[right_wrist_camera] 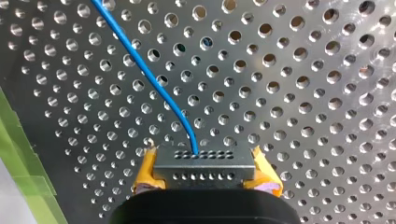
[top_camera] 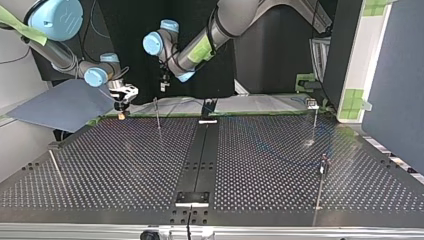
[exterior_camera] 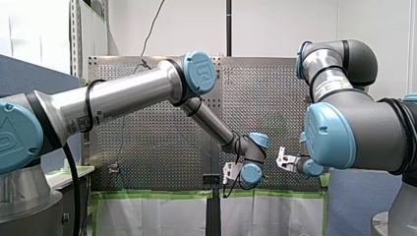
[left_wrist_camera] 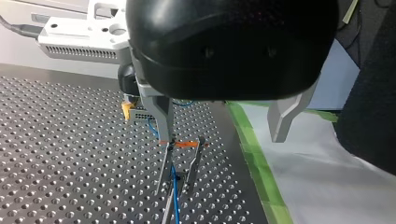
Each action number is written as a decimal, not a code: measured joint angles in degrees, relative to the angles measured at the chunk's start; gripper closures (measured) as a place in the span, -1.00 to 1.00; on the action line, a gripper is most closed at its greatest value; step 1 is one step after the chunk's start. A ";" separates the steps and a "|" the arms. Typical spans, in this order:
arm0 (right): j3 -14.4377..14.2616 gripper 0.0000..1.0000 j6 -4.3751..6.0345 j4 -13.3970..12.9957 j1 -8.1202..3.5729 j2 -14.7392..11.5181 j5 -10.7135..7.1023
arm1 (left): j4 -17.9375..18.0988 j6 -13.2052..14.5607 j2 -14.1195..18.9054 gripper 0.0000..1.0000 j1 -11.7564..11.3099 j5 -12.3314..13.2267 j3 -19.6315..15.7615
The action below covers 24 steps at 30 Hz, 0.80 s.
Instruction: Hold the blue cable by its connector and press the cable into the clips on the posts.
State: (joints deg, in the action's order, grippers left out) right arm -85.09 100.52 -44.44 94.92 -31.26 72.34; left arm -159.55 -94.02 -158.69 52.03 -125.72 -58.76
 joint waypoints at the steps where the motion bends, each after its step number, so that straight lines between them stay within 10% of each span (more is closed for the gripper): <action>1: 0.00 1.00 -0.01 -0.01 0.06 0.00 0.00 | -0.40 -0.14 0.30 -1.00 0.18 -0.34 -0.24; 24: -0.04 1.00 -0.08 0.41 0.92 0.03 -0.09 | 10.71 1.16 12.93 -1.00 7.34 -4.25 -12.72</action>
State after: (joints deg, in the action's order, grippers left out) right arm -85.13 100.44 -44.03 95.84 -31.23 72.26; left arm -148.84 -92.86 -145.76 59.36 -129.98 -71.48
